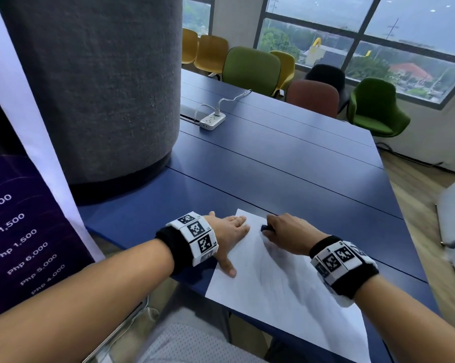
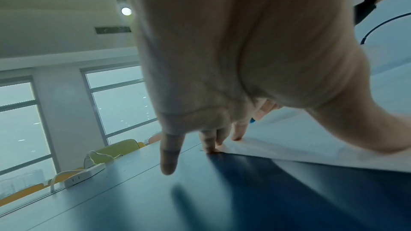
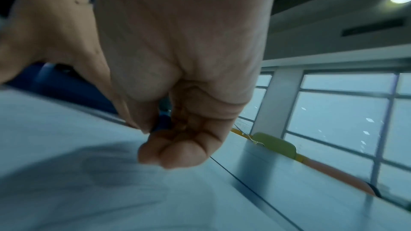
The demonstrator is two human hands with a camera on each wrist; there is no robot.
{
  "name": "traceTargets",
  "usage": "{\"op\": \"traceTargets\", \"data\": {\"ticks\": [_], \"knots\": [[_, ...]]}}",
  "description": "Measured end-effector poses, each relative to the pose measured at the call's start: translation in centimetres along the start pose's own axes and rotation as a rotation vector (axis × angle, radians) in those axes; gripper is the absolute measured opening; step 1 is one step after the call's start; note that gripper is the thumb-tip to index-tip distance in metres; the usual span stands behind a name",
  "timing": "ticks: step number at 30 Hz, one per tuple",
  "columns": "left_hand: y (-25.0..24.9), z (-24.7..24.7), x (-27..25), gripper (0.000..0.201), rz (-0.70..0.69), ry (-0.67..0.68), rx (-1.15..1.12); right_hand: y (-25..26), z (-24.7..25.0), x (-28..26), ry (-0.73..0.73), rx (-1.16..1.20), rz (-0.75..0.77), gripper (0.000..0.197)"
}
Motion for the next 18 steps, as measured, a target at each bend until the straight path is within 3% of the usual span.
{"op": "traceTargets", "data": {"ticks": [4,9,15,18], "knots": [[0.4,-0.2,0.5,0.126,0.000,0.015,0.022,-0.5,0.3,0.3,-0.002,0.141,-0.015,0.023],[0.6,0.1,1.0,0.131,0.013,0.044,0.027,0.3,0.5,0.7,-0.034,0.060,0.001,0.021],[0.4,-0.1,0.9,0.142,0.037,0.078,0.061,3.4,-0.5,-1.1,0.013,-0.013,0.246,0.011],[0.2,-0.1,0.8,0.144,0.062,0.098,0.071,1.6,0.4,-0.3,-0.024,-0.001,0.111,0.015]]}}
Point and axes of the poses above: each hand's wrist, its own x-axis towards the middle knuckle, its own z-axis out of the back of the hand, y = z × x, the point moved 6 cm from there along x, towards the middle knuckle, and after that the axes turned 7 degrees about y, right-handed, at the moved point
